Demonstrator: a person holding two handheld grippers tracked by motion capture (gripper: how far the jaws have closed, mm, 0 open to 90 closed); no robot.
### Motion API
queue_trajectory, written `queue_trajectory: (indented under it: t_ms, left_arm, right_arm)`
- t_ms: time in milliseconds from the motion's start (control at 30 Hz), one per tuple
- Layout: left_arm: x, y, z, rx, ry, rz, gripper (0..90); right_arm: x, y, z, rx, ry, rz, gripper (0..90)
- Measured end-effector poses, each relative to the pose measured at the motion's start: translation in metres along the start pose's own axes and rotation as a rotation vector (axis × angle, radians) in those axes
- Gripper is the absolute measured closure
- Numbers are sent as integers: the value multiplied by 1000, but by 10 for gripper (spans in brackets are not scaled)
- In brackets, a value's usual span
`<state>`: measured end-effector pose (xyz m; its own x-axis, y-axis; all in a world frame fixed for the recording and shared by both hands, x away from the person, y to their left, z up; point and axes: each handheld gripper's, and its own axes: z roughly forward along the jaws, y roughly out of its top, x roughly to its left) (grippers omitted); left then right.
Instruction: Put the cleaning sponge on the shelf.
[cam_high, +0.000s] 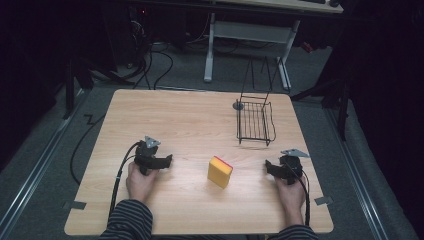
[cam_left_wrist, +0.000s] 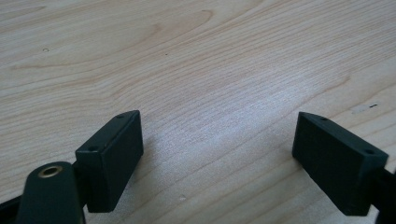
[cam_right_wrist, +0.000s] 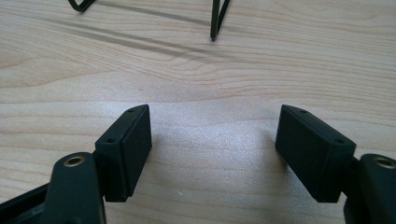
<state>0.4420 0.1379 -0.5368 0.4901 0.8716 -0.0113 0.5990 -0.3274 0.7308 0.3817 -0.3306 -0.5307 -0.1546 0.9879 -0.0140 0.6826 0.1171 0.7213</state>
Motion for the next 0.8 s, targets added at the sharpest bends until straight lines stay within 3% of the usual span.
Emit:
queue_trajectory:
  t_ms: [433, 600, 667, 800]
  left_arm:
    - [1, 0, 0, 3, -3, 3, 170]
    - [0, 0, 0, 3, -5, 0, 170]
    - [0, 0, 0, 3, -5, 1, 170]
    - [0, 0, 0, 3, -5, 1, 170]
  right_arm:
    - [0, 1, 0, 5, 5, -8, 261]
    - [-1, 2, 0, 12, 13, 12, 268]
    - [-3, 2, -2, 11, 34, 43, 285]
    - [-3, 3, -8, -11, 44, 43, 295]
